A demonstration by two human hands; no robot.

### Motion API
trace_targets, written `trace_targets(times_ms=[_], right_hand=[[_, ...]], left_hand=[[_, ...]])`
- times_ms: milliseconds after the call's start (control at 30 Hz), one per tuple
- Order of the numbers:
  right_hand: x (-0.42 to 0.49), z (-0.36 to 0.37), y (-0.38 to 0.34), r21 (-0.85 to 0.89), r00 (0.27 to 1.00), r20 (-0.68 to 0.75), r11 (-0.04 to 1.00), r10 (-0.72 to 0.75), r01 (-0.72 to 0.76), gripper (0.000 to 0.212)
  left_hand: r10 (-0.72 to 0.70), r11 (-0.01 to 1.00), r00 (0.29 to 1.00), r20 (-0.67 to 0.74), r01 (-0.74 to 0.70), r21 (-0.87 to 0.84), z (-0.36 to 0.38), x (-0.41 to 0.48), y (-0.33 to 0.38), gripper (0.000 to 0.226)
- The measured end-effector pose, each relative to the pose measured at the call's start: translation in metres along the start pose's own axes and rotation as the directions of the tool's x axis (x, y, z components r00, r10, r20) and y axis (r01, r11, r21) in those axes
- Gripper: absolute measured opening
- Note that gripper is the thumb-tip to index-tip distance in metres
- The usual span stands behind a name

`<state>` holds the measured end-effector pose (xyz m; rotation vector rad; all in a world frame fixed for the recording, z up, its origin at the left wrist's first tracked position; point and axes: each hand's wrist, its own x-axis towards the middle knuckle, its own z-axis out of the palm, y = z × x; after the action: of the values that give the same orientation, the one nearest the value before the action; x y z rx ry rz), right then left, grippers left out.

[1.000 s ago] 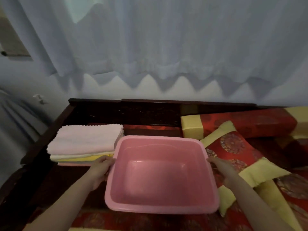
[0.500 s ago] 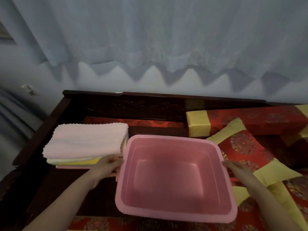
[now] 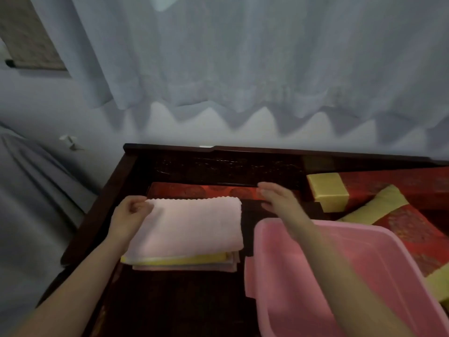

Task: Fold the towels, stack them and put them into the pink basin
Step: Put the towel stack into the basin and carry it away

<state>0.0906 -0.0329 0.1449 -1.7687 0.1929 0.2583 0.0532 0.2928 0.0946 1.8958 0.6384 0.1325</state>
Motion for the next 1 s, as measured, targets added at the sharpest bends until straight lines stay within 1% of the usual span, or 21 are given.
trace_targets(times_ms=[33, 67, 100, 133, 200, 233, 267, 300, 333, 367, 433, 467, 500, 567, 633, 700, 767, 833, 900, 1000], right_hand=[[0.013, 0.028, 0.007, -0.052, 1.0, 0.001, 0.998, 0.03, -0.03, 0.033], [0.024, 0.054, 0.015, -0.109, 0.997, -0.005, 0.992, 0.071, -0.071, 0.037], [0.037, 0.076, 0.028, -0.158, 0.992, -0.022, 0.979, 0.123, -0.125, 0.041], [0.045, 0.091, 0.039, -0.213, 0.983, -0.047, 0.959, 0.179, -0.185, 0.044], [0.059, 0.114, 0.063, -0.298, 0.947, -0.12, 0.9, 0.297, -0.32, 0.04], [0.062, 0.12, 0.072, -0.29, 0.916, -0.172, 0.87, 0.362, -0.399, 0.036], [0.065, 0.124, 0.079, -0.246, 0.873, -0.219, 0.841, 0.436, -0.482, 0.035], [0.066, 0.124, 0.087, -0.161, 0.832, -0.231, 0.824, 0.504, -0.544, 0.033], [0.069, 0.126, 0.094, -0.076, 0.796, -0.217, 0.803, 0.565, -0.591, 0.032], [0.072, 0.125, 0.101, -0.015, 0.773, -0.187, 0.785, 0.606, -0.619, 0.032], [0.08, 0.122, 0.116, 0.036, 0.735, -0.117, 0.743, 0.668, -0.669, 0.049], [0.081, 0.123, 0.119, 0.046, 0.721, -0.099, 0.727, 0.685, -0.685, 0.054], [0.082, 0.123, 0.122, 0.057, 0.717, -0.084, 0.722, 0.692, -0.69, 0.053], [0.084, 0.124, 0.124, 0.058, 0.721, -0.054, 0.723, 0.691, -0.688, 0.04], [0.087, 0.125, 0.126, 0.06, 0.725, -0.026, 0.725, 0.689, -0.686, 0.029], [0.088, 0.126, 0.126, 0.106, 0.72, 0.018, 0.715, 0.694, -0.691, 0.02], [0.089, 0.128, 0.128, 0.098, 0.702, 0.057, 0.695, 0.71, -0.712, 0.021], [0.086, 0.133, 0.127, 0.06, 0.683, 0.101, 0.68, 0.724, -0.73, 0.021], [0.082, 0.141, 0.127, 0.062, 0.678, 0.156, 0.678, 0.719, -0.733, 0.018], [0.077, 0.153, 0.126, 0.09, 0.687, 0.193, 0.684, 0.701, -0.723, 0.017]], left_hand=[[0.025, 0.995, 0.999, -0.023, -0.022, 0.101, -0.005, 0.015, -0.011, 0.045], [0.014, 0.984, 1.0, -0.023, -0.01, 0.177, -0.01, 0.029, -0.022, 0.058], [-0.025, 0.973, 1.0, -0.001, 0.024, 0.231, -0.015, 0.043, -0.034, 0.073], [-0.098, 0.956, 0.995, 0.025, 0.087, 0.28, -0.018, 0.053, -0.046, 0.088], [-0.262, 0.937, 0.96, 0.095, 0.23, 0.262, -0.026, 0.071, -0.072, 0.118], [-0.322, 0.934, 0.938, 0.13, 0.291, 0.209, -0.028, 0.074, -0.081, 0.125], [-0.369, 0.926, 0.915, 0.166, 0.346, 0.149, -0.029, 0.076, -0.089, 0.122], [-0.404, 0.915, 0.893, 0.199, 0.397, 0.079, -0.03, 0.075, -0.096, 0.109], [-0.438, 0.891, 0.862, 0.256, 0.455, -0.007, -0.031, 0.079, -0.105, 0.095], [-0.456, 0.861, 0.825, 0.334, 0.504, -0.07, -0.033, 0.082, -0.115, 0.087], [-0.483, 0.787, 0.755, 0.443, 0.596, -0.16, -0.035, 0.089, -0.128, 0.085], [-0.477, 0.756, 0.733, 0.484, 0.623, -0.2, -0.035, 0.092, -0.132, 0.079], [-0.467, 0.735, 0.719, 0.515, 0.639, -0.225, -0.036, 0.093, -0.133, 0.068], [-0.473, 0.731, 0.693, 0.545, 0.653, -0.197, -0.036, 0.095, -0.132, 0.049], [-0.46, 0.735, 0.661, 0.593, 0.658, -0.163, -0.04, 0.096, -0.131, 0.042], [-0.437, 0.751, 0.653, 0.619, 0.643, -0.148, -0.043, 0.1, -0.131, 0.041], [-0.43, 0.764, 0.663, 0.613, 0.629, -0.144, -0.047, 0.1, -0.131, 0.038], [-0.417, 0.762, 0.682, 0.6, 0.623, -0.179, -0.052, 0.098, -0.133, 0.027], [-0.425, 0.752, 0.698, 0.577, 0.627, -0.205, -0.061, 0.098, -0.135, 0.018], [-0.449, 0.746, 0.683, 0.576, 0.641, -0.179, -0.073, 0.1, -0.136, 0.021]])
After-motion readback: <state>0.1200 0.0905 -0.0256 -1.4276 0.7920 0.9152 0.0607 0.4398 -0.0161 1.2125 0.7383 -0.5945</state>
